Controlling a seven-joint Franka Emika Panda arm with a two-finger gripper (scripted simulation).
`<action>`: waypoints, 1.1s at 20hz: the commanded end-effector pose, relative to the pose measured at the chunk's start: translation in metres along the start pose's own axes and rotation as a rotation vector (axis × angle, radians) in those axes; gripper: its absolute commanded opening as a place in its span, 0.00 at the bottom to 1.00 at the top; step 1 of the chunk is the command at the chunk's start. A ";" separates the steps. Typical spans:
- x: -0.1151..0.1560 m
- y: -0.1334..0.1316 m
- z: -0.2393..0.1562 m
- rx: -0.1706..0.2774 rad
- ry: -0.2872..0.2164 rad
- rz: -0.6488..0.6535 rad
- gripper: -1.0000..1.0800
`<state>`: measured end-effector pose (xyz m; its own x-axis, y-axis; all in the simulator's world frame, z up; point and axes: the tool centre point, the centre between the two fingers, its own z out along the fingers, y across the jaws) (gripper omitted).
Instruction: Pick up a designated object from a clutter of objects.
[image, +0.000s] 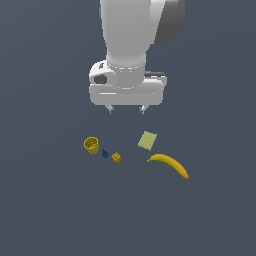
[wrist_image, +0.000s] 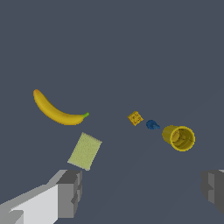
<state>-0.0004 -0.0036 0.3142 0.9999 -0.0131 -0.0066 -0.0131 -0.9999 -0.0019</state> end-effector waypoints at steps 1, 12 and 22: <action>0.000 0.000 0.000 0.000 0.000 0.000 0.96; 0.010 0.001 -0.020 0.011 0.052 -0.022 0.96; 0.020 -0.011 0.000 -0.007 0.044 -0.107 0.96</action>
<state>0.0168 0.0038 0.3196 0.9967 0.0704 0.0401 0.0704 -0.9975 0.0018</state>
